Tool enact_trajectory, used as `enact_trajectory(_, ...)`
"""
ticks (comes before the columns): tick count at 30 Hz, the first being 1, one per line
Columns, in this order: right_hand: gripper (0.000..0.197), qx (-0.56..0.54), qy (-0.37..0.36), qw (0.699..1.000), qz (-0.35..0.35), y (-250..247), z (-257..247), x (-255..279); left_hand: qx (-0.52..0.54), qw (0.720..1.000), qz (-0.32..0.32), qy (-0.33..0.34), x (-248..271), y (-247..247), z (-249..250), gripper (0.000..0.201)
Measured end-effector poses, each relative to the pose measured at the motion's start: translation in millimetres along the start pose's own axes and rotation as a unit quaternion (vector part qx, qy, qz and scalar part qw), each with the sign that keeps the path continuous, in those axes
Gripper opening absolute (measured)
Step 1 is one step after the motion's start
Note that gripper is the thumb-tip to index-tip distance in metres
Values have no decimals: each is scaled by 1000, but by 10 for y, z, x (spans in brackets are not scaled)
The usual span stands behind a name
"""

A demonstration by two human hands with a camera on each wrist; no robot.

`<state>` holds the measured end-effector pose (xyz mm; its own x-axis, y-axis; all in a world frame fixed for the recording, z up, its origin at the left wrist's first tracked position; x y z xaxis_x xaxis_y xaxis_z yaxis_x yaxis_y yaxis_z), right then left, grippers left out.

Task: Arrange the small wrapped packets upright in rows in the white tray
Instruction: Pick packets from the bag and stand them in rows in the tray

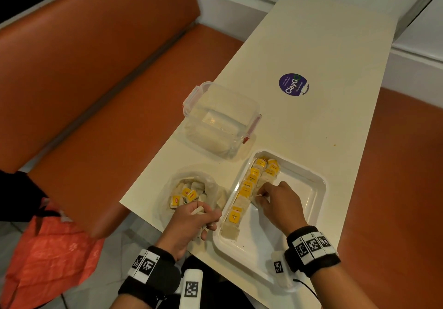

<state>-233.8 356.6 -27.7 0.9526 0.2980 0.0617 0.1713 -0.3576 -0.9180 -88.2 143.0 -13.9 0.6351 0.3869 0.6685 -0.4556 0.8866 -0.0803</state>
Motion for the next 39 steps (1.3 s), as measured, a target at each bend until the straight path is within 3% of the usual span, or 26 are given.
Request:
enact_trajectory(28,15,16,10,1000,5,-1,-6,-173,-1,1000,4,-7,7,87,3,23)
enact_trajectory(31,15,6,11,1000,6,-7,12,-183,-3,1000,6,-8,-16,81,2,23)
enact_trajectory(35,19,-77,42,994,60,-98,61,-122,-2,1000,2,-10,-33,72,-3,23)
enact_trajectory(39,26,-90,37,995,28,-28,105,-15,-8,1000,-1,-10,-55,67,5,22)
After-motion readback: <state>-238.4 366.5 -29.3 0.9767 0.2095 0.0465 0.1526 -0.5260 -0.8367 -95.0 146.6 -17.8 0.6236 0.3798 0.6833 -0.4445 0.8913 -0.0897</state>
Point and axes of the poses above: each hand's wrist, its own x-axis away from the middle knuckle, its own y-axis out of the palm, z = x × y, the point moved 8 cm from there along -x, towards the middle knuckle, and after that the axes turned 12 degrees about z, right-handed, at the moved point
